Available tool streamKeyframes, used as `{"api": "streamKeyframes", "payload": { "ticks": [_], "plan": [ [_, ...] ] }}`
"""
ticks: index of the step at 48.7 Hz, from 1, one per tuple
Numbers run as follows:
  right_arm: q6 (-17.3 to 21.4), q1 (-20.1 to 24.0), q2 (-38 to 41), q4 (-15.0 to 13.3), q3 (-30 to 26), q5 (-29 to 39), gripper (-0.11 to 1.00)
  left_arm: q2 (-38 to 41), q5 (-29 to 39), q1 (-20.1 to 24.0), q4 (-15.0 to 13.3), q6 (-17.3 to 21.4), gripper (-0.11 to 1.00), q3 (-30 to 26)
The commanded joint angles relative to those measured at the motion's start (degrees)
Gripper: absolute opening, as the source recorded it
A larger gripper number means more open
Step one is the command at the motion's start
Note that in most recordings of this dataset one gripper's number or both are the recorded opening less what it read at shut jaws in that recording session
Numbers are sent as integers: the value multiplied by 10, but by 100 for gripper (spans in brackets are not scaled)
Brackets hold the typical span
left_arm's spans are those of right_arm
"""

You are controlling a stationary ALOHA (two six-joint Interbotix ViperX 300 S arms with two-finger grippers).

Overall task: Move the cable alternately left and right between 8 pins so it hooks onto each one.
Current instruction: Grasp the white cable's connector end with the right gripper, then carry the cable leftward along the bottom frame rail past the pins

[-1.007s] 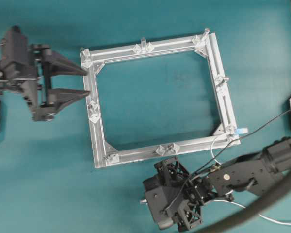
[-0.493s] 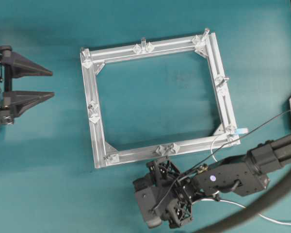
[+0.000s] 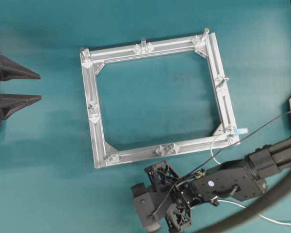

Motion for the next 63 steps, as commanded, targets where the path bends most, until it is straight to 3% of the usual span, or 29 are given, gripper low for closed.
{"api": "streamKeyframes", "payload": {
  "ticks": [1, 14, 23, 33, 41, 53, 58, 63],
  "plan": [
    [-1, -6, -12, -3, 0, 42, 15, 2, -3, -1, 1, -4, 74, -4],
    [8, -7, -76, -4, 4, 72, 15, 2, -2, 0, 3, -3, 74, 3],
    [80, -7, -119, -6, 20, 126, 15, 1, 0, -1, 3, -4, 74, 17],
    [234, -4, -156, -36, 50, 151, 15, 2, 28, -1, 3, -5, 74, 15],
    [405, 3, -186, -97, 83, 204, 15, -1, 57, -1, 2, -6, 74, 11],
    [655, 2, -216, -213, 122, 282, 15, -52, 69, -1, 2, -5, 74, 18],
    [713, -18, -214, -243, 124, 285, 15, -81, 89, -1, 3, -5, 74, 21],
    [715, -52, -210, -245, 124, 282, 15, -103, 116, -1, 3, -6, 74, 20]
  ]
}}
